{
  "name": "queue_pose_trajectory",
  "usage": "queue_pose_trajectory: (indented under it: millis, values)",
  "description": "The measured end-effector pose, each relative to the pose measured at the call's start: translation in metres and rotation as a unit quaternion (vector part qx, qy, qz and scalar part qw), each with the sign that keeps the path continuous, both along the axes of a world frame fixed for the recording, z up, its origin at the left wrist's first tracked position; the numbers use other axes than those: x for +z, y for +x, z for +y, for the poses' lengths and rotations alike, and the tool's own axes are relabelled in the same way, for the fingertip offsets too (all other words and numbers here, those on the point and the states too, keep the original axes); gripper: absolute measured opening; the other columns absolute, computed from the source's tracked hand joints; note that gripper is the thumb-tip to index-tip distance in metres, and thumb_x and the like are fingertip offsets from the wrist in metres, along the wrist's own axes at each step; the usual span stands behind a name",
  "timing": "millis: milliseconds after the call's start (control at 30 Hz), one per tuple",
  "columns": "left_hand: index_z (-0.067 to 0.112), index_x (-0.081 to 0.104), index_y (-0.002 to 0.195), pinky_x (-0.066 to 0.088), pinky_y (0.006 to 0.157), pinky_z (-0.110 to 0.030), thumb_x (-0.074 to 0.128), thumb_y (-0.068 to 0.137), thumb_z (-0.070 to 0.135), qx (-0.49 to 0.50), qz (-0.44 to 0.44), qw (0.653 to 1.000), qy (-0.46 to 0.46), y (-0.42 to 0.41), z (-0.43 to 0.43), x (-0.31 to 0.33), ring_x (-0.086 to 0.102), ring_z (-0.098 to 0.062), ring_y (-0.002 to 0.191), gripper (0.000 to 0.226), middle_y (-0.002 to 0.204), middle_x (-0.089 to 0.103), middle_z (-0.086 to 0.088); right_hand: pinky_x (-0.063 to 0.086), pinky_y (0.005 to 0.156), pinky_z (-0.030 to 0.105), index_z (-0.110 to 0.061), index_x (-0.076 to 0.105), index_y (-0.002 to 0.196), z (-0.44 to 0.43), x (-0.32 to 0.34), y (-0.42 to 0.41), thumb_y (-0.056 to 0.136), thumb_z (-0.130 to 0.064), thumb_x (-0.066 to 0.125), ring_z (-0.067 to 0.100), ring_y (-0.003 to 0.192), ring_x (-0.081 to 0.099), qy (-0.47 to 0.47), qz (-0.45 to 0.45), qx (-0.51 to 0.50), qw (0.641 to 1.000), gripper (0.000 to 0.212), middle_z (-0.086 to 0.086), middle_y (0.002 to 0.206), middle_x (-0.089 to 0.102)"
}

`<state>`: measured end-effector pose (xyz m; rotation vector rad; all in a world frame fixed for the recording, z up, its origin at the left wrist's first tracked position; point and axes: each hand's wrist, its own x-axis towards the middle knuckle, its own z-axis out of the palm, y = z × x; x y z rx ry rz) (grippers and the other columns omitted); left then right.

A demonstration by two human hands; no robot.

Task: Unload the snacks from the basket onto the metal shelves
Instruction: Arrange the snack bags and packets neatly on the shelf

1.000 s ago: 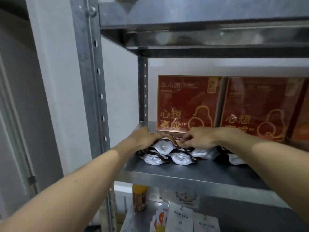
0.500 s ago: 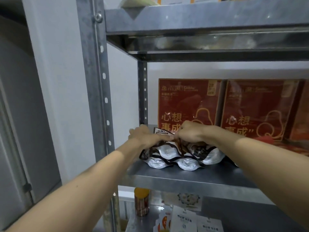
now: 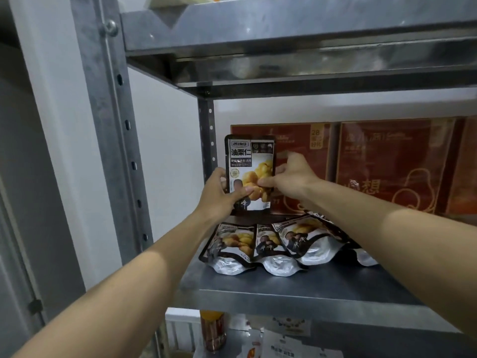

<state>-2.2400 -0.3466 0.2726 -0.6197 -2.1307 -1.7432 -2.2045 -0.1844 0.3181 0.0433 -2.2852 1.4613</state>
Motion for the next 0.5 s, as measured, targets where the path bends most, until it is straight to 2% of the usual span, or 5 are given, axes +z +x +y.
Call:
queue_pose_trajectory:
  millis: [100,200,267,367,500]
  values:
    - [0.015,0.053,0.118,0.052,0.096,-0.044,0.079,0.081,0.017,0.003,0.015,1.0,-0.005,-0.017,0.01,-0.002,0.064,-0.02,0.107,0.046,0.113,0.067,-0.001,0.061,0.065,0.033,-0.01,0.059,0.112,0.005,-0.002,-0.01,0.073,-0.011,0.085,0.019,0.075,0.07,0.036,0.012,-0.03,0.999,0.047,0.009,0.098,0.067]
    - [0.017,0.053,0.122,0.048,0.101,-0.047,0.078,0.08,0.015,0.002,0.009,1.0,-0.027,-0.033,0.016,-0.008,0.062,-0.021,0.111,0.049,0.117,0.067,-0.001,0.053,0.049,0.017,-0.012,0.06,0.11,0.011,-0.009,-0.019,0.076,-0.015,0.084,0.008,0.061,0.065,0.063,0.014,-0.052,0.997,0.042,0.003,0.092,0.066]
    - [0.014,0.054,0.125,0.048,0.101,-0.047,0.078,0.08,0.012,0.004,0.003,0.999,-0.039,-0.041,0.019,-0.012,0.062,-0.025,0.111,0.051,0.118,0.067,-0.005,0.056,0.05,0.021,-0.012,0.059,0.107,0.012,-0.015,-0.027,0.076,-0.015,0.084,0.009,0.058,0.066,0.071,-0.006,-0.062,0.996,0.04,0.004,0.091,0.067]
    - [0.008,0.053,0.126,0.049,0.098,-0.042,0.076,0.081,0.006,-0.001,-0.007,0.999,-0.047,-0.051,0.023,-0.017,0.061,-0.027,0.109,0.051,0.112,0.065,-0.005,0.062,0.066,0.042,-0.009,0.059,0.105,0.013,-0.023,-0.04,0.073,-0.012,0.085,0.026,0.072,0.072,0.068,-0.032,-0.057,0.996,0.041,0.014,0.097,0.069]
    - [0.009,0.053,0.129,0.049,0.098,-0.041,0.076,0.08,0.005,-0.016,-0.014,0.998,-0.06,-0.06,0.025,-0.021,0.059,-0.018,0.099,0.054,0.108,0.064,-0.001,0.061,0.068,0.036,-0.009,0.059,0.101,0.017,-0.029,-0.052,0.072,-0.012,0.086,0.025,0.084,0.069,0.083,-0.037,-0.067,0.994,0.039,0.011,0.1,0.066]
